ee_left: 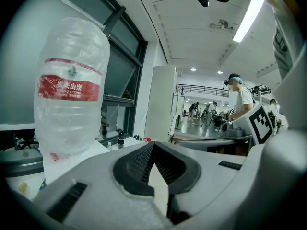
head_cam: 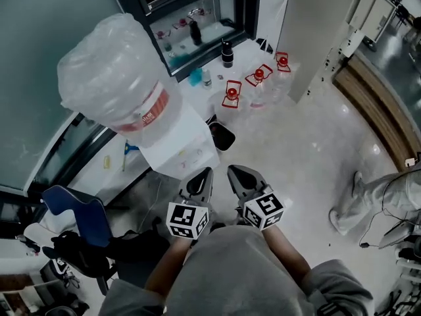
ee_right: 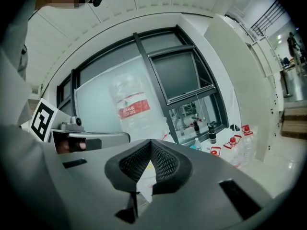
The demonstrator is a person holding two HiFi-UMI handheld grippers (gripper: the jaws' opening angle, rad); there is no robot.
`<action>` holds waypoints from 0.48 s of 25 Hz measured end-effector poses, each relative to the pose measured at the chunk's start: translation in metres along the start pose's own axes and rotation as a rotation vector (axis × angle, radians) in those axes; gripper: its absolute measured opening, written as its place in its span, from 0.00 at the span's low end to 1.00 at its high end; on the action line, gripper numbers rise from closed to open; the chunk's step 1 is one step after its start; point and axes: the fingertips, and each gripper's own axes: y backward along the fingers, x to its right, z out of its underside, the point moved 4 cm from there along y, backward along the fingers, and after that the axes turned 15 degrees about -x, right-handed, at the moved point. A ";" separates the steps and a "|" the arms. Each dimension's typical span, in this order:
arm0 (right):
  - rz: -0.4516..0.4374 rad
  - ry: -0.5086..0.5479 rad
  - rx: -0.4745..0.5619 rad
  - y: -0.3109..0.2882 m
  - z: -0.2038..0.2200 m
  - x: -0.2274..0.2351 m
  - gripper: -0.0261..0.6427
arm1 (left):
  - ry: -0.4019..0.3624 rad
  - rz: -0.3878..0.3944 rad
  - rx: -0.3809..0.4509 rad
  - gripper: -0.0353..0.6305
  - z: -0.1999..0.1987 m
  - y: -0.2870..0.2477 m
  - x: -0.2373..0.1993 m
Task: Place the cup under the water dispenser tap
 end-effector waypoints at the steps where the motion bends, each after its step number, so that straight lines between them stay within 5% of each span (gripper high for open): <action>1: 0.002 0.003 0.002 0.002 -0.002 -0.001 0.05 | -0.003 0.006 0.005 0.07 -0.002 0.001 0.001; 12: 0.024 0.030 0.020 0.011 -0.008 -0.003 0.05 | -0.017 0.019 0.036 0.06 -0.011 0.007 0.011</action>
